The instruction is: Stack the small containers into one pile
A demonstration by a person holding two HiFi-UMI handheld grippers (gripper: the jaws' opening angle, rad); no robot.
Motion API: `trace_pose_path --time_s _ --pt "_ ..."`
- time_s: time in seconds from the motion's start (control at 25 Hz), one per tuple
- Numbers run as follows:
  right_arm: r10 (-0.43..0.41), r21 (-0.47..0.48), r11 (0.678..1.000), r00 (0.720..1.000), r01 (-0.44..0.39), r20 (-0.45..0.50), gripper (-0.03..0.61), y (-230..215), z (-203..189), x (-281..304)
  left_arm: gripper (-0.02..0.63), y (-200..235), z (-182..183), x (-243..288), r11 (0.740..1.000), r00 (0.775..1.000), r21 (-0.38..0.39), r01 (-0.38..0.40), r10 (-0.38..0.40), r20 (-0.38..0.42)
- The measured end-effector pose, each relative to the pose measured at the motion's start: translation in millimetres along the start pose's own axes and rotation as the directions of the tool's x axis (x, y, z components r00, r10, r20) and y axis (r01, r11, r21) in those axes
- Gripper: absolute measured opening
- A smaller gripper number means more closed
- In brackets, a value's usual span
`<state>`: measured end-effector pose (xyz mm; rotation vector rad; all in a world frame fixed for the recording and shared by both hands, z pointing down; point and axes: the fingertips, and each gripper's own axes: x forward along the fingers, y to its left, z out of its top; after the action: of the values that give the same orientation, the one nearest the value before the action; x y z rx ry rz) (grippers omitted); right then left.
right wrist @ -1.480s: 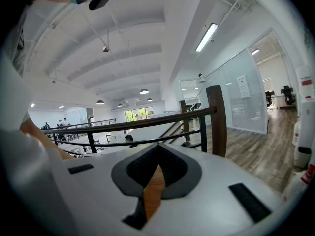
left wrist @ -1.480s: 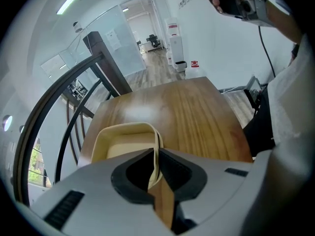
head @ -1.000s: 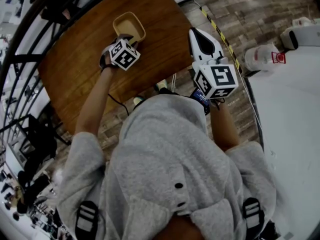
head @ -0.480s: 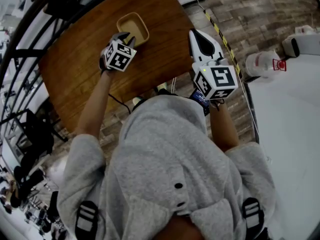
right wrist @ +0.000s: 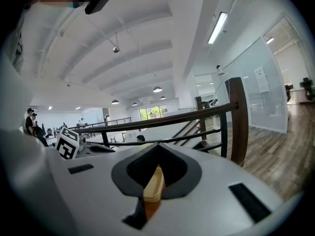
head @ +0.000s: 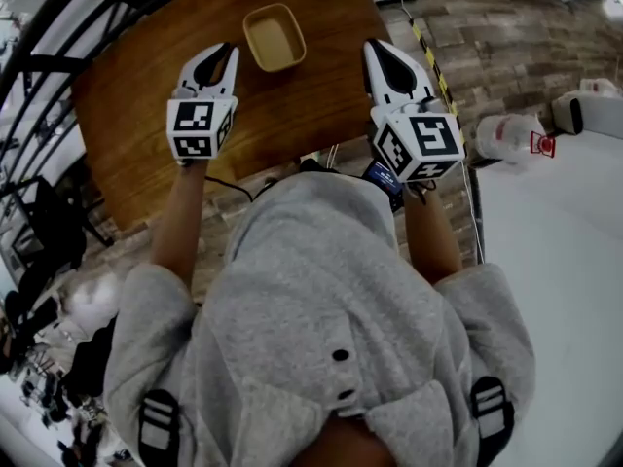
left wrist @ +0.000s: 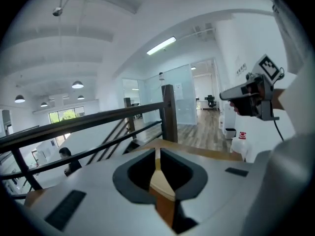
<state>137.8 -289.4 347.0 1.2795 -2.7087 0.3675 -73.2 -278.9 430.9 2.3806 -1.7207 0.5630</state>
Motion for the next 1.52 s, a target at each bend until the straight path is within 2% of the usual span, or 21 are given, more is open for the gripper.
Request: trace_pose_path --time_s 0.08,0.24,0.56,0.84,1.08,1.24,1.52 --pt "0.014 -0.002 1.0 1.0 -0.014 -0.004 0.011 12.2 0.6 7.9 0.035 11.1 4.8 -24.3 0.999 0.999 -0.031 -0.023 0.024 0.039" --pt "0.044 -0.009 0.999 0.999 -0.044 -0.01 0.011 35.7 -0.1 14.0 0.012 18.1 16.0 -60.7 0.998 0.998 -0.052 -0.022 0.025 0.059" --pt "0.107 -0.017 0.994 0.994 -0.108 -0.031 0.011 100.7 -10.1 3.1 0.012 21.9 37.4 -148.7 0.978 0.977 -0.174 -0.118 0.146 0.153" --pt "0.174 -0.041 0.984 0.984 -0.176 -0.036 0.011 192.8 -22.4 -27.0 0.012 31.8 23.1 -259.3 0.959 0.952 -0.209 -0.193 0.235 0.198" --pt "0.197 -0.057 0.978 0.98 -0.199 -0.037 0.011 246.8 -38.6 -64.9 0.012 26.9 3.6 -335.6 0.942 0.931 -0.211 -0.262 0.304 0.202" --pt "0.179 -0.075 0.981 0.983 -0.181 -0.03 0.011 272.8 -42.8 -94.6 0.012 12.5 -7.1 -377.7 0.939 0.926 -0.208 -0.276 0.317 0.203" --pt "0.197 -0.102 0.975 0.98 -0.199 -0.03 0.011 325.6 -57.3 -162.3 0.012 -24.1 -31.8 -455.9 0.933 0.916 -0.219 -0.284 0.332 0.226"
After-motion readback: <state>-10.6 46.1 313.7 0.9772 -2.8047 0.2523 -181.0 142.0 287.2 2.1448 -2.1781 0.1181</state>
